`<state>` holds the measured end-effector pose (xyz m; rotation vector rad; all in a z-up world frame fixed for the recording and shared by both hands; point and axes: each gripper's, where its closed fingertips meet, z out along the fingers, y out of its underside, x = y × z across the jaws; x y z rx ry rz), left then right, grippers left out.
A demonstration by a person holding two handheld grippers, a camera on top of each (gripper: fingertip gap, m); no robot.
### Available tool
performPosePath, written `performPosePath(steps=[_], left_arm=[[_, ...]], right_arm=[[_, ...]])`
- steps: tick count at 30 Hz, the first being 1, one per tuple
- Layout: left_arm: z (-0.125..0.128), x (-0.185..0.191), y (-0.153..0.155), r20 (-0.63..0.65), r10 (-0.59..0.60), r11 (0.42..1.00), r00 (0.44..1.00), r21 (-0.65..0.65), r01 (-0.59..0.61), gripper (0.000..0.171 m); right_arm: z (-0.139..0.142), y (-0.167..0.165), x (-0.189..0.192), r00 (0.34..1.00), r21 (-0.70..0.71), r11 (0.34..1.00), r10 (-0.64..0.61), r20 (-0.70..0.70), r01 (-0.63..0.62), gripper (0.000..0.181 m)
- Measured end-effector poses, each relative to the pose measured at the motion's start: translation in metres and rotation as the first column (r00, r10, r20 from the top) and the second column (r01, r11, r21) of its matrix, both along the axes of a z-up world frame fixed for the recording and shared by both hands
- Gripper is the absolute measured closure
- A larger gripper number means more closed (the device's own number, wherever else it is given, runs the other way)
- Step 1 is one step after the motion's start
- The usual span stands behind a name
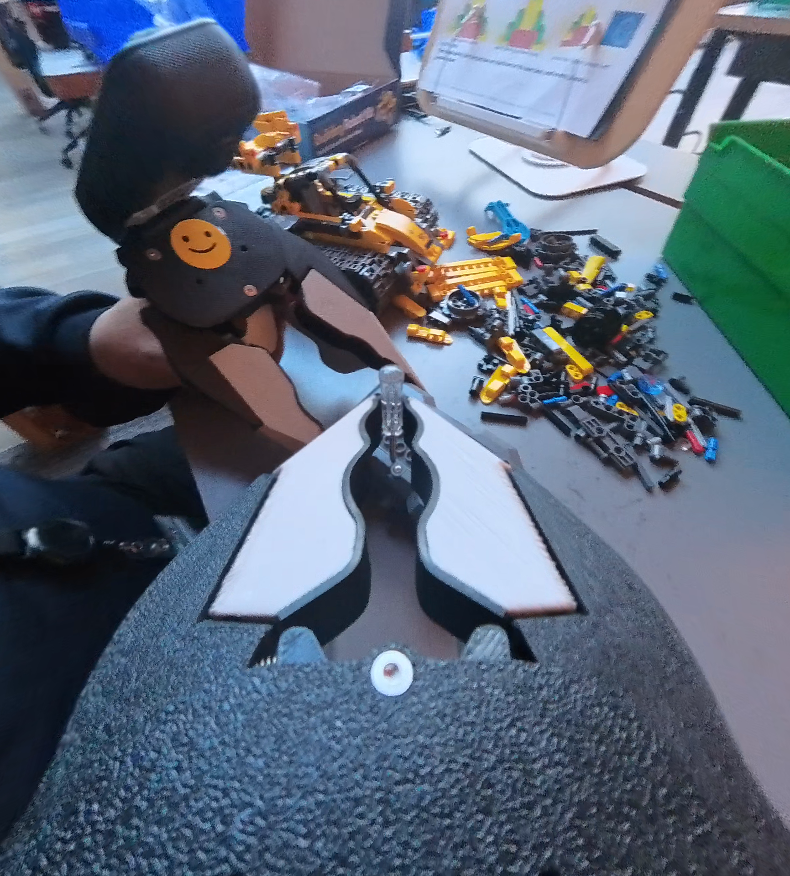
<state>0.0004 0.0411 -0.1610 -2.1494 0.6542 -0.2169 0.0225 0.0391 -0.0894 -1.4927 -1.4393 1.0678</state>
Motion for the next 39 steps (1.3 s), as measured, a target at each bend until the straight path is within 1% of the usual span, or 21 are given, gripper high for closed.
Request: performPosePath(steps=[5,9,13,22,30,36,39], left_arm=[[0.0,-0.001,0.0,-0.004,0.035,0.999,0.999,0.002,-0.035,0.103],[0.0,-0.001,0.003,0.01,0.038,0.999,0.999,-0.009,-0.038,0.103],[0.0,-0.002,0.002,0.017,0.038,0.999,0.999,-0.012,-0.038,0.103],[0.001,-0.001,0.003,0.016,0.036,0.999,0.999,-0.011,-0.036,0.103],[0.001,-0.001,0.001,0.015,0.035,0.999,0.999,-0.008,-0.035,0.103],[0.002,0.0,0.009,0.013,0.034,0.999,0.999,-0.007,-0.034,0.103],[0.0,0.0,0.004,0.008,0.033,0.999,0.999,-0.004,-0.032,0.103]], right_arm=[[-0.015,0.005,-0.001,0.997,-0.073,0.994,-0.075,0.006,0.075,0.174],[-0.011,0.009,0.0,0.995,-0.079,0.992,-0.097,-0.019,0.095,0.174],[-0.008,0.007,-0.002,0.995,-0.082,0.993,-0.09,-0.042,0.087,0.174],[-0.011,0.005,-0.004,0.997,-0.084,0.994,-0.071,-0.037,0.068,0.174],[-0.012,0.005,-0.006,0.997,-0.055,0.996,-0.068,-0.028,0.066,0.174],[-0.014,0.001,-0.002,0.997,0.018,0.997,-0.073,-0.018,0.073,0.174],[-0.015,0.0,0.0,0.998,0.02,0.998,-0.066,-0.015,0.067,0.174]])
